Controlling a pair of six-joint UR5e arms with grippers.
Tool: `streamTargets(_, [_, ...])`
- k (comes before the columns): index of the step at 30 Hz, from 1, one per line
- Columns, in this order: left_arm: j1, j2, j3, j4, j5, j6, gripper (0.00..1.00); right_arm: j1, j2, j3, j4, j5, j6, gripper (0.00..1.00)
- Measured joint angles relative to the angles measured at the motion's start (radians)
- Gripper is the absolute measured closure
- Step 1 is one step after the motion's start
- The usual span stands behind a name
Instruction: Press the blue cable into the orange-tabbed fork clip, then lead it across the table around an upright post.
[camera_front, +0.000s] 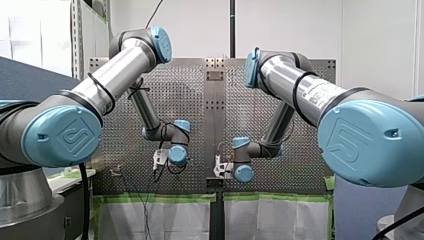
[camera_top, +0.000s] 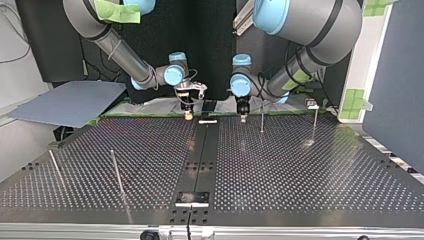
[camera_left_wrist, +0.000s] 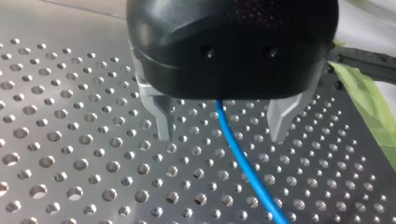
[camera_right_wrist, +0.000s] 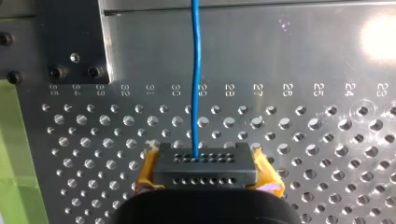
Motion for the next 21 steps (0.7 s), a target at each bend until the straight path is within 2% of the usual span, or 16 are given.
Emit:
streamTargets(1, [-0.001,0.0,0.0,0.0,0.0,0.005,0.36,0.0,0.0,0.0,0.0,0.0,0.0,1.0])
streamTargets(2, [-0.001,0.0,0.0,0.0,-0.001,0.009,0.5,-0.001,0.0,0.0,0.0,0.0,0.0,1.0])
streamTargets(3, [-0.002,0.0,0.0,0.0,-0.003,0.014,0.5,-0.001,0.0,0.0,0.0,0.0,0.0,1.0])
streamTargets(4, [-0.002,0.0,0.0,0.0,-0.007,0.016,0.65,-0.001,0.0,0.0,0.0,0.0,0.0,1.0])
streamTargets(5, [-0.003,0.0,0.0,0.0,-0.012,0.017,0.87,-0.001,0.0,0.0,0.0,0.0,0.0,1.0])
streamTargets(6, [-0.004,0.0,0.0,0.0,-0.019,0.018,0.87,-0.001,0.0,0.0,0.001,0.0,0.0,1.0])
streamTargets(7, [-0.005,0.0,0.0,0.0,-0.025,0.019,1.0,-0.002,0.0,0.0,0.001,0.0,0.0,1.0])
streamTargets(11, [-0.008,0.0,0.0,-0.001,-0.037,0.024,1.0,-0.002,0.0,0.0,0.002,0.0,0.0,1.0])
streamTargets(21, [-0.01,0.0,0.0,-0.011,-0.015,0.014,1.0,-0.002,0.0,0.0,0.006,0.0,0.0,1.0])
